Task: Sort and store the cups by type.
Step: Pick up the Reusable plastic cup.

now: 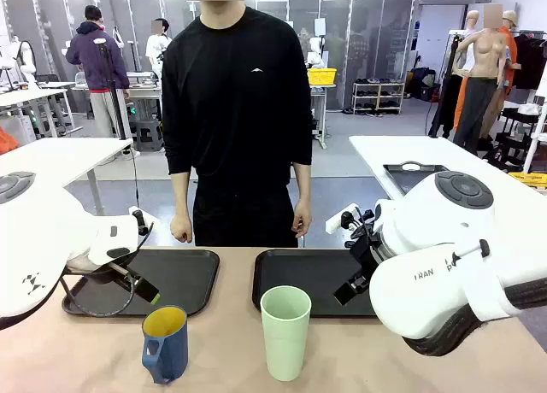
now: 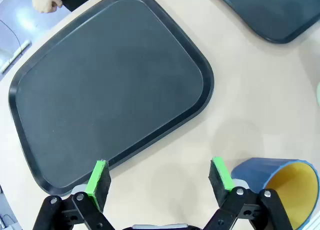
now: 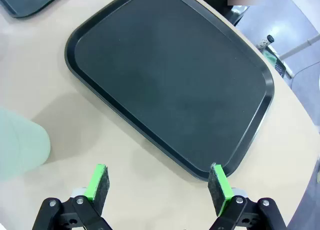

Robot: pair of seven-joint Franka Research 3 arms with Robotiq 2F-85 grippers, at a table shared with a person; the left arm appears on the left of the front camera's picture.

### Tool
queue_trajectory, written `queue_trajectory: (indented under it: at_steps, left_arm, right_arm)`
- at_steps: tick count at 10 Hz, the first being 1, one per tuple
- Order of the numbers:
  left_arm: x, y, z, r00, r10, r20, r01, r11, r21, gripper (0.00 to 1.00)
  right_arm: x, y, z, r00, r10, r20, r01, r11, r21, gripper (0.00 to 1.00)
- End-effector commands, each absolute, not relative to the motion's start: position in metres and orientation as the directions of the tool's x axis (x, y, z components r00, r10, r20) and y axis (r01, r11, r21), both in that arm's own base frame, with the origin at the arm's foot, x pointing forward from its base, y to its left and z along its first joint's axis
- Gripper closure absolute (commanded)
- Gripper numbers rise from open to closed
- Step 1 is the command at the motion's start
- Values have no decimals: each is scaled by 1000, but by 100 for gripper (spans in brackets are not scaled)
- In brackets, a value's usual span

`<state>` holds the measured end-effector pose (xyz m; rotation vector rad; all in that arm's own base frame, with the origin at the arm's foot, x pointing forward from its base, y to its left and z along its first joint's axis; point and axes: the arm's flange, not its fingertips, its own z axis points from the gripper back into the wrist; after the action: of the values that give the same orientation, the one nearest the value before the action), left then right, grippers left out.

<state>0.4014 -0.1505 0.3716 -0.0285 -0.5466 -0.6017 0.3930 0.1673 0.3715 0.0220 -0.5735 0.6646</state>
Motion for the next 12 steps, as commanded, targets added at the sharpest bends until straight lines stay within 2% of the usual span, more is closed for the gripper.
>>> queue_trajectory:
  at_steps: [1, 12]
  left_arm:
    - [401, -151, 372, 687, -531, 496, 545, 828, 130, 0]
    - [401, -151, 372, 687, -531, 496, 545, 828, 130, 0]
  right_arm:
    - [393, 167, 371, 639, 576, 509, -588, 793, -159, 0]
    - [393, 167, 371, 639, 576, 509, -588, 793, -159, 0]
